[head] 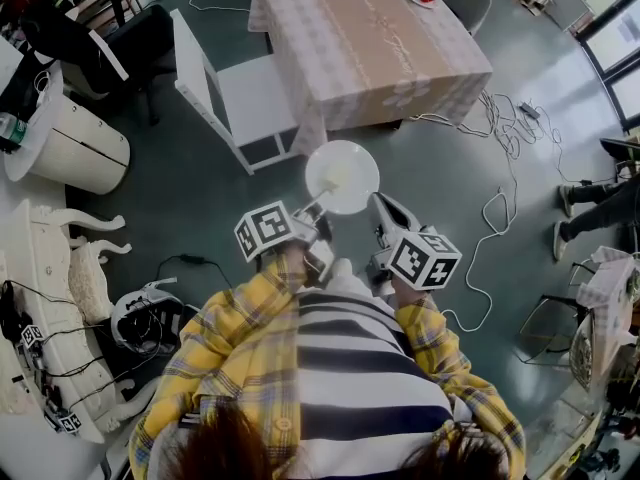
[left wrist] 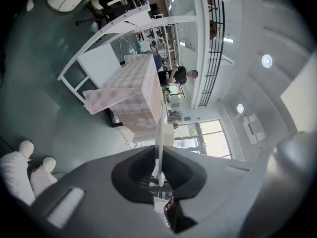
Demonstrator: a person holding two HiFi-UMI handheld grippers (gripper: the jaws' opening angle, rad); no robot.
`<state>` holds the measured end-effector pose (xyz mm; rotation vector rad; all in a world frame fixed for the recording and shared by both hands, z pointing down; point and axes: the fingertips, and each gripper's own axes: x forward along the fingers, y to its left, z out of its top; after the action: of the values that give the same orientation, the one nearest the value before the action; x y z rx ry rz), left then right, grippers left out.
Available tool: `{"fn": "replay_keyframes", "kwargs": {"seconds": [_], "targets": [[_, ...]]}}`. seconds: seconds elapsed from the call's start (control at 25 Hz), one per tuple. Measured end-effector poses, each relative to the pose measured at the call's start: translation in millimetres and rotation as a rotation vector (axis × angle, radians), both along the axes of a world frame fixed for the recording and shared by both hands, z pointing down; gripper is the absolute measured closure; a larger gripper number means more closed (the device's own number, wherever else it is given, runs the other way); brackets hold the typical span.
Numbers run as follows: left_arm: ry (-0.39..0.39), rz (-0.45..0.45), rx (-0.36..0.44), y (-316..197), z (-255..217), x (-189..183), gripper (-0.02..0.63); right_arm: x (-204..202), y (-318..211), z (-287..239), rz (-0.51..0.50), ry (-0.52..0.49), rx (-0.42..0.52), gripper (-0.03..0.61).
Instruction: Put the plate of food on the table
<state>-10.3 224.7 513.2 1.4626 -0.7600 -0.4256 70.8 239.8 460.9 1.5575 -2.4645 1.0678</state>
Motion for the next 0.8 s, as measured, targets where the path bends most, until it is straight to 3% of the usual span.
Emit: {"fn": "replay_keyframes", "kwargs": {"seconds": [0.8], "targets": [[0.008,0.014,-0.015,-19.3,9.1,-33.4,0.601,-26.4,-23.6,15.0,0.027,0.023,-0.042,0.581]]}}
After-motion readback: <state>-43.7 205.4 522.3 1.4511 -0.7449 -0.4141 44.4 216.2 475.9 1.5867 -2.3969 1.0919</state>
